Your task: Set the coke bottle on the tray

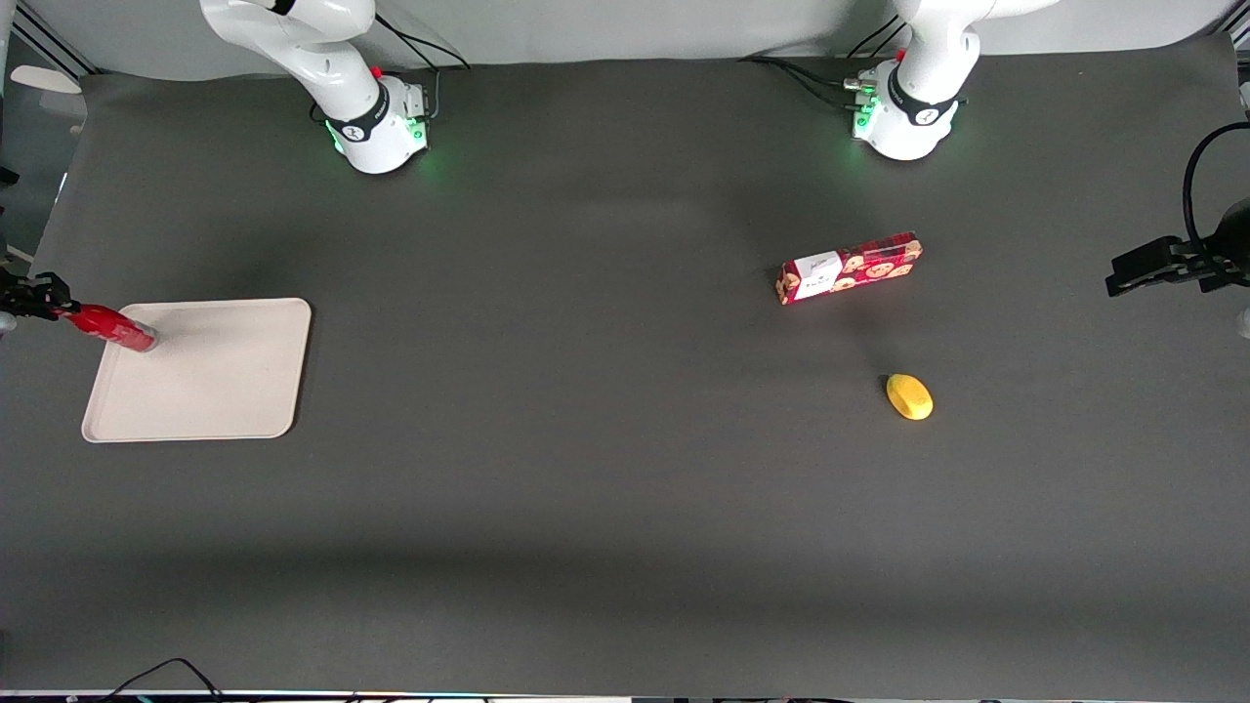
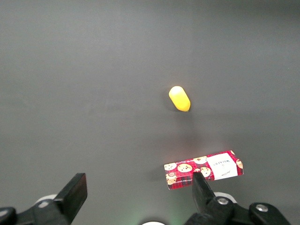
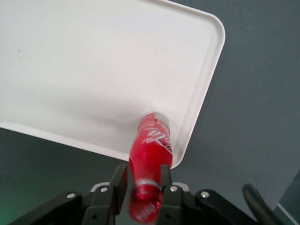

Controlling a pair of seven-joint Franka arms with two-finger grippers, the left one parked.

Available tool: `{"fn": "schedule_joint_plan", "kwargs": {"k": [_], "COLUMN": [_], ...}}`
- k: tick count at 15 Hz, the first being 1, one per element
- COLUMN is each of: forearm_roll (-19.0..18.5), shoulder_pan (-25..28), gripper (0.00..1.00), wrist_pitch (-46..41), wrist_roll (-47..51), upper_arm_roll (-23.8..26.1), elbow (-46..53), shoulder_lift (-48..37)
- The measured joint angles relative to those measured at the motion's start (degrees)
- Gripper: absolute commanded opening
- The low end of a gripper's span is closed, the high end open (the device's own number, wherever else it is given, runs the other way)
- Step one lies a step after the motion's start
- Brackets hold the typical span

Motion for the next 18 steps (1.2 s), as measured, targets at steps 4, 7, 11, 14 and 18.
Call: {"fn": "schedule_joint_plan", "kwargs": {"k": [4,7,11,14,18], "forearm_roll": [0.6,0.9,1.0,-0.5,-2.2], "shoulder_pan": [0.2,0.7,2.2,3.1,3.5], "gripper": [1.00,1.00,1.00,1.00,1.00], "wrist_pitch": [0.1,-0.4,-10.8,-22.9,-37.7], "wrist_roll": [-0.1,-0.1,0.6,7.2,25.9], "upper_arm_roll": [0.0,0.0,0.3,3.1,13.6], "elbow": [0.1,1.3,8.9,17.4,27.5], "shoulder_lift": [0.5,0.3,-1.3,-3.5,-9.2]}}
